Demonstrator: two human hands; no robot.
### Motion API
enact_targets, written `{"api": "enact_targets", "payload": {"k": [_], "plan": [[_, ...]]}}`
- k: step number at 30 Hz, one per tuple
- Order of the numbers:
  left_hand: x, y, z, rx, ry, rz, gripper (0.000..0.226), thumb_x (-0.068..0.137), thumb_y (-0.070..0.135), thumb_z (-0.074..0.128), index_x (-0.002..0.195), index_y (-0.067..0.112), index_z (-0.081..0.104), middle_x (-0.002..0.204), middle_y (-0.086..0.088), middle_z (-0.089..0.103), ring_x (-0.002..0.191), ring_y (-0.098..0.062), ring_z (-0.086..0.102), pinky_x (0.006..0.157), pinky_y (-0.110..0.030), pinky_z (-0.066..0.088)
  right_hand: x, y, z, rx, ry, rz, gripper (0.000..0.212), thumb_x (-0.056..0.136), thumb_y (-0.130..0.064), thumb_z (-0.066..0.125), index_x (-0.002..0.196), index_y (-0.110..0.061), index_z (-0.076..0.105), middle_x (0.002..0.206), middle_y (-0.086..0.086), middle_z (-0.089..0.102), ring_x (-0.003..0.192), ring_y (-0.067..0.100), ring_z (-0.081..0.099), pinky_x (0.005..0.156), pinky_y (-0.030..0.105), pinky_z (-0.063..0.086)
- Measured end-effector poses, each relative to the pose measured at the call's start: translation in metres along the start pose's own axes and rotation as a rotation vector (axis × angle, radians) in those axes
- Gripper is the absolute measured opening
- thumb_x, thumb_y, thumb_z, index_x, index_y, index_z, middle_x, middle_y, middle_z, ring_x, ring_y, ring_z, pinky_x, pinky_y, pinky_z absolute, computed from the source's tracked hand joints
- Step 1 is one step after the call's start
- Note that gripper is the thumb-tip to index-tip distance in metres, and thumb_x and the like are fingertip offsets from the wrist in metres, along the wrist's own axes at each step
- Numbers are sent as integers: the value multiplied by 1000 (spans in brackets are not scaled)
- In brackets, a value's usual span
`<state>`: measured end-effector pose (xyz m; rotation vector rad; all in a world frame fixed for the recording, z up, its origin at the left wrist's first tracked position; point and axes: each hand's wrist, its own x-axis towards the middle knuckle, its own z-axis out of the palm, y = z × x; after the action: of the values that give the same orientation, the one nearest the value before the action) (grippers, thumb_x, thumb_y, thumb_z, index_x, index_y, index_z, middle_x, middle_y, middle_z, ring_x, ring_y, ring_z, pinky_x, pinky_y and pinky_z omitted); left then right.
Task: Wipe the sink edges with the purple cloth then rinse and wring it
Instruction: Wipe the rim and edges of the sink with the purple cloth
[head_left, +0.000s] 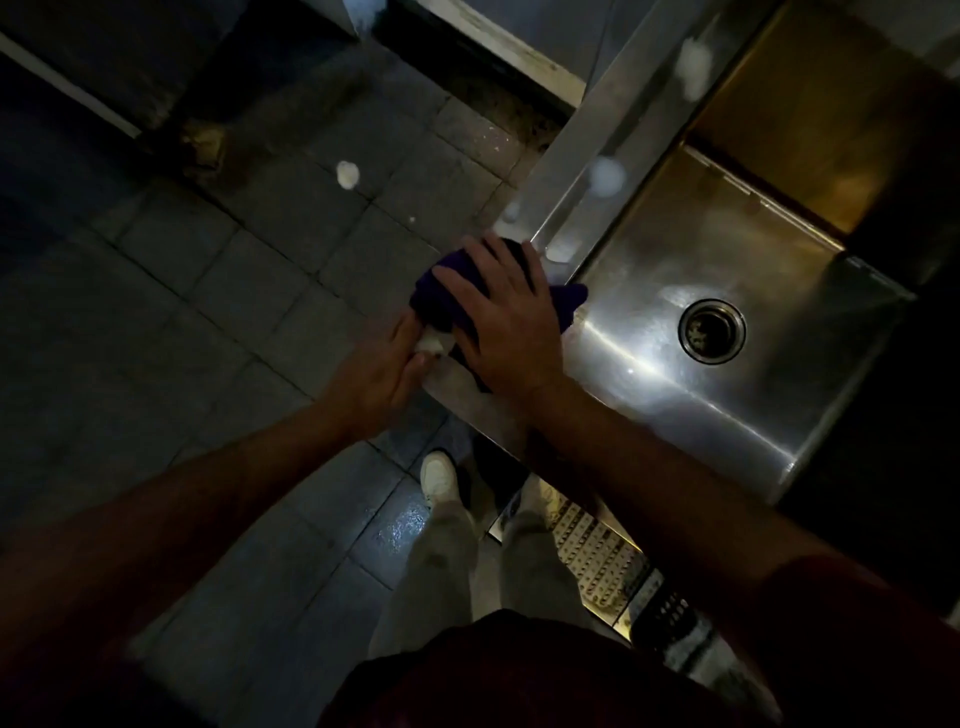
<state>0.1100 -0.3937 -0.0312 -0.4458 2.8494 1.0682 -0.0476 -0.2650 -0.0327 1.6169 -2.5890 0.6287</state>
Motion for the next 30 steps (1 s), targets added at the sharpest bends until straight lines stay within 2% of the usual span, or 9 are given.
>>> {"api": "enact_targets", "payload": {"k": [3,8,11,15,18,22,25,27,30], "plan": [[1,-4,0,30,-24,-22,65,103,46,26,158,15,12,159,-15,30,139,-29,38,112,-38,33,14,11,3,-26,78,70,46,90,-35,57,133,-18,63,146,17,51,140,38,41,118,60,22],[1,-9,-1,83,-65,-60,64,103,53,22,159,26,4,163,-8,24,142,-29,36,113,-48,36,48,53,-6,-80,117,193,49,90,-42,50,132,-19,61,144,17,53,138,39,43,119,59,23],[1,-7,-1,79,-69,-77,66,102,55,20,159,27,4,161,-9,27,139,-28,39,112,-41,37,65,79,-10,-113,140,243,47,92,-42,50,132,-20,61,143,15,53,137,37,44,120,56,21],[1,1,-4,90,-53,-91,66,102,49,25,159,20,10,161,-11,29,139,-28,39,108,-28,29,85,102,-24,-87,147,285,45,90,-37,52,132,-21,60,142,12,52,136,33,45,121,54,22],[0,3,-5,109,-41,-96,69,101,57,18,159,22,10,161,-10,29,137,-27,41,106,-28,30,98,127,-37,-75,127,310,46,90,-38,51,134,-23,57,144,7,49,135,31,42,119,52,26],[-1,5,-3,101,-25,-100,76,98,66,9,158,20,15,161,-9,29,140,-26,38,112,-31,28,121,154,-50,-33,149,349,45,90,-30,56,134,-21,56,142,8,51,131,31,45,114,45,34],[1,6,-2,93,7,-100,75,99,64,17,156,16,24,159,-10,31,137,-27,41,112,-39,36,117,144,-54,72,166,372,43,87,-19,58,130,-21,60,140,7,54,130,28,48,112,44,37],[7,8,-1,83,51,-110,71,98,58,28,151,12,34,156,-11,35,134,-27,44,107,-34,35,92,120,-54,153,145,326,44,85,-19,57,128,-25,61,139,5,55,128,26,49,109,47,40],[19,18,4,22,73,-191,58,99,47,32,144,13,41,149,-10,42,126,-25,47,99,-31,38,31,64,-43,252,76,204,45,87,-24,55,131,-21,61,146,9,50,136,31,43,116,49,32]]}}
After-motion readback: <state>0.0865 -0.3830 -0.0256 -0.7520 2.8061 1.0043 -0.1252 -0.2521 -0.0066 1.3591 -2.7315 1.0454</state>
